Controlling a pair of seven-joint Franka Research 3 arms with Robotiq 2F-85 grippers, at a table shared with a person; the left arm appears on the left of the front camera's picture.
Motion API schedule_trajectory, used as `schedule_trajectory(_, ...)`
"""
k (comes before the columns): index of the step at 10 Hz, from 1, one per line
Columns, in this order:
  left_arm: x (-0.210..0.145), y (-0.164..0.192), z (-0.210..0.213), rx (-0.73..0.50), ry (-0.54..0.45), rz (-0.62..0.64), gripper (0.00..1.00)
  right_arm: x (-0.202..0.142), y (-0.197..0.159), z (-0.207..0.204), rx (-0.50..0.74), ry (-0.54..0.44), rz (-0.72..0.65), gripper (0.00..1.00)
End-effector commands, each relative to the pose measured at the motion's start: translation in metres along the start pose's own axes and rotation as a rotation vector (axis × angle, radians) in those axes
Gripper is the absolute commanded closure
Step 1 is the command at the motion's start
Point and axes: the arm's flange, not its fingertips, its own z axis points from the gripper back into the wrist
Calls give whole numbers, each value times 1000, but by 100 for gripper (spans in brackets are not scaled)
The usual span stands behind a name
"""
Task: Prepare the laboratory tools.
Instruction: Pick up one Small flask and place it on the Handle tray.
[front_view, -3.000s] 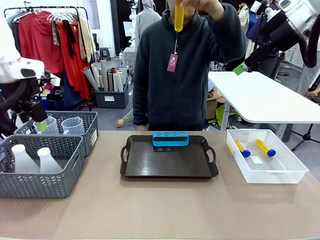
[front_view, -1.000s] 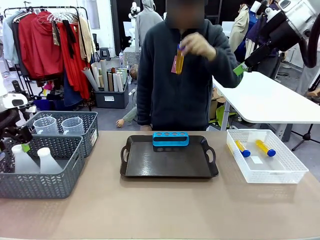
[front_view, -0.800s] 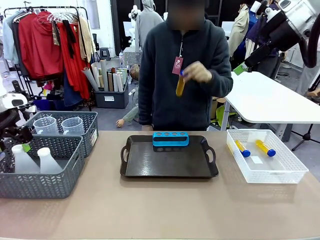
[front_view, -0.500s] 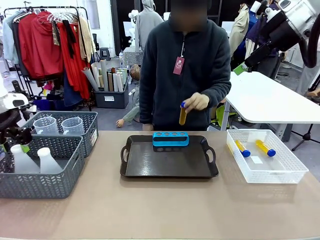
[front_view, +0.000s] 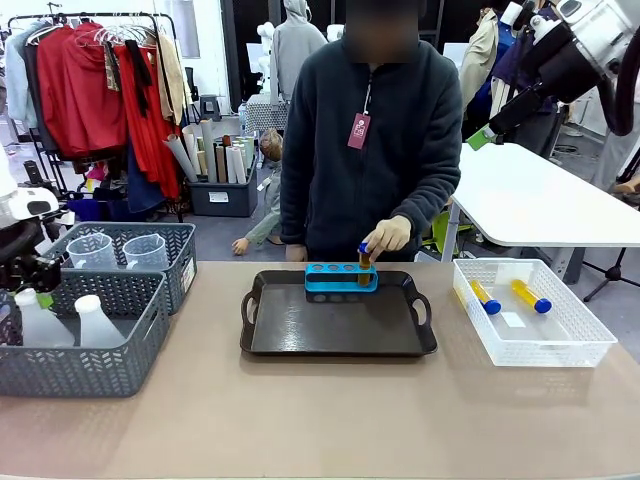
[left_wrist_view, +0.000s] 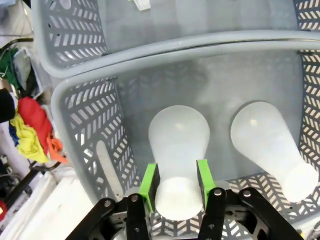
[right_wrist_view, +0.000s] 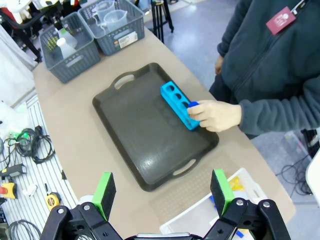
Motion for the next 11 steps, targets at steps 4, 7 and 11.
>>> schedule_trajectory(4, -8, -6, 16, 34, -2, 16, 100, 0, 1, 2, 0, -2, 4, 0)
schedule_trajectory(7, -12, -20, 84, 41, 3, -23, 100, 0, 1, 2, 0, -2, 4, 0)
schedule_trajectory(11, -13, -48, 221, 119, -76, -112, 100, 0, 1, 2, 0, -2, 4, 0)
